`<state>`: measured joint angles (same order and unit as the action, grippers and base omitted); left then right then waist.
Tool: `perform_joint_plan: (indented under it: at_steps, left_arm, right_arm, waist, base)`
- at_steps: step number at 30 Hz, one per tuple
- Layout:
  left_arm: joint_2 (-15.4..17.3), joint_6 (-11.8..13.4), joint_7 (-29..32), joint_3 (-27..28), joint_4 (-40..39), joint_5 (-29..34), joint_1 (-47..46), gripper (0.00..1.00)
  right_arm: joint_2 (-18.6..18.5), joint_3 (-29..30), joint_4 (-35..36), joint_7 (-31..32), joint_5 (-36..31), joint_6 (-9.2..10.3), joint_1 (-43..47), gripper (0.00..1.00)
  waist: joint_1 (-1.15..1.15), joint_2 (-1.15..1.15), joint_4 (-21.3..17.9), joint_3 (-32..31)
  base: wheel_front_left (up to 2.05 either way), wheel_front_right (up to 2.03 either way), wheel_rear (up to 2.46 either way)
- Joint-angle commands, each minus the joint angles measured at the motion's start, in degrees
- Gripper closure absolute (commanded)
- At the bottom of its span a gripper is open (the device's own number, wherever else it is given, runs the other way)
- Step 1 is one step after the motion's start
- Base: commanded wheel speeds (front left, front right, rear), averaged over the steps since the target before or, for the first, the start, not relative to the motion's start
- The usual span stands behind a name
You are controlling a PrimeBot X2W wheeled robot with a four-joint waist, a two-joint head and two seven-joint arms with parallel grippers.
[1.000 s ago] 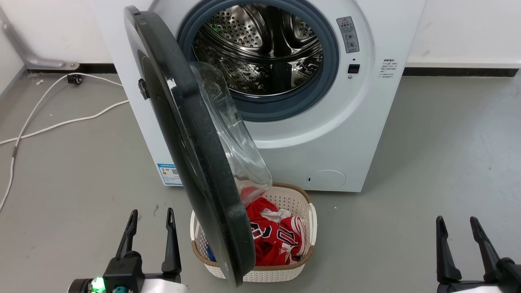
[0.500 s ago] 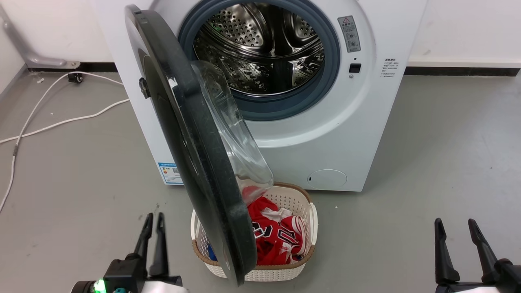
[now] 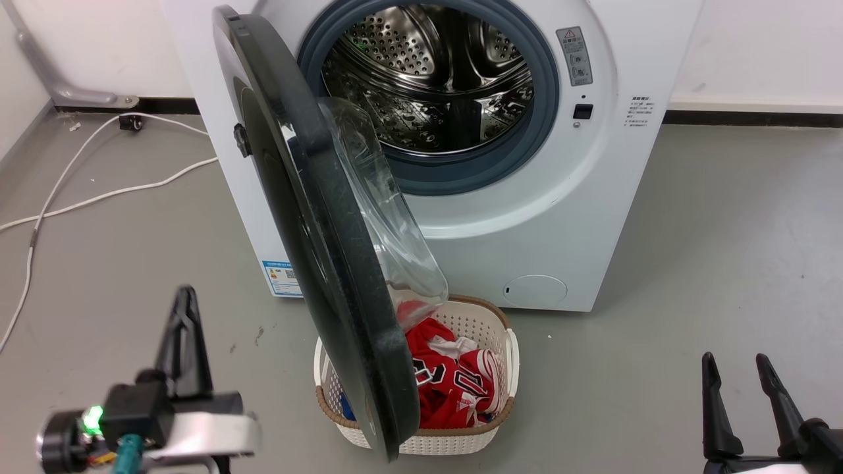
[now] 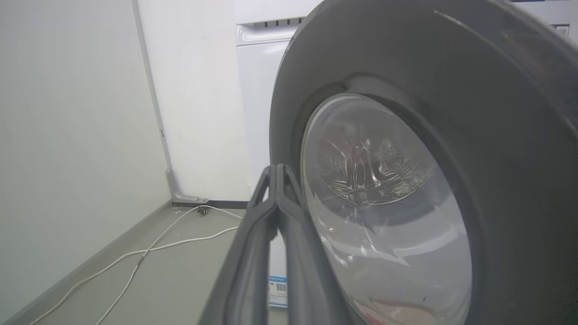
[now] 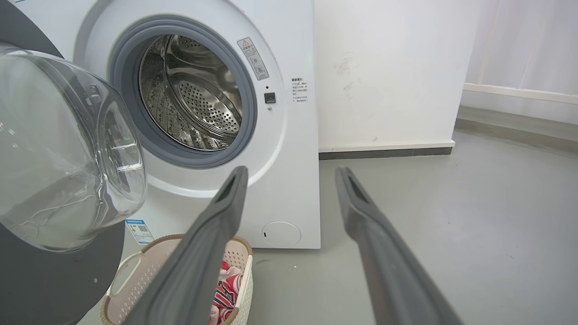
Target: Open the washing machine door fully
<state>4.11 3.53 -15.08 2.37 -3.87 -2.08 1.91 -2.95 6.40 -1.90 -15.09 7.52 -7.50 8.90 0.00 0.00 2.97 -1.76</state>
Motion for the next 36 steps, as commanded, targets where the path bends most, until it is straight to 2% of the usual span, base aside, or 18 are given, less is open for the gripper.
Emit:
perform_joint_plan:
  at_steps: [1,9,20,27,31,36]
  left_arm:
    - [0.6,-0.3,-0.1,0.5,-1.1,0.6,-1.5,1.00]
    - [1.6,-0.3,-0.1,-0.3,-9.7,2.6,-6.5,1.00]
    - [1.5,-2.4,-0.1,-9.3,-16.4,4.5,-12.4,1.00]
    - [0.3,-4.4,-0.1,-17.8,-15.3,3.7,-15.5,1.00]
    - [-0.4,-3.7,-0.1,-20.6,-13.1,2.2,-16.8,1.00]
    - [-0.8,-4.0,-0.1,-24.5,-10.4,1.4,-17.8,1.00]
  right_arm:
    - [0.1,-0.1,0.0,-0.1,0.0,0.01,0.3,0.00]
    - [0.1,-0.4,-0.5,-0.1,0.3,0.01,0.2,0.00]
    - [0.1,-1.4,-1.2,-0.1,0.8,0.01,0.2,0.00]
    - [0.1,-2.0,-1.8,-0.1,1.1,0.01,0.2,0.00]
    - [0.1,-2.5,-2.0,-0.1,1.2,0.01,0.0,0.00]
    - [0.1,-2.8,-2.2,-0.1,1.4,0.01,0.0,0.00]
  waist:
    - [0.00,0.00,0.1,0.0]
    - [0.00,0.00,0.2,0.0]
    - [0.00,0.00,-0.2,-0.3]
    - [0.00,0.00,-0.4,-0.3]
    - [0.00,0.00,-0.8,-0.3]
    - [0.00,0.00,-1.1,-0.2]
  base:
    - [0.00,0.00,0.00]
    - [0.00,0.00,0.00]
    - [0.00,0.00,0.00]
    - [0.00,0.00,0.00]
    - [0.00,0.00,0.00]
    - [0.00,0.00,0.00]
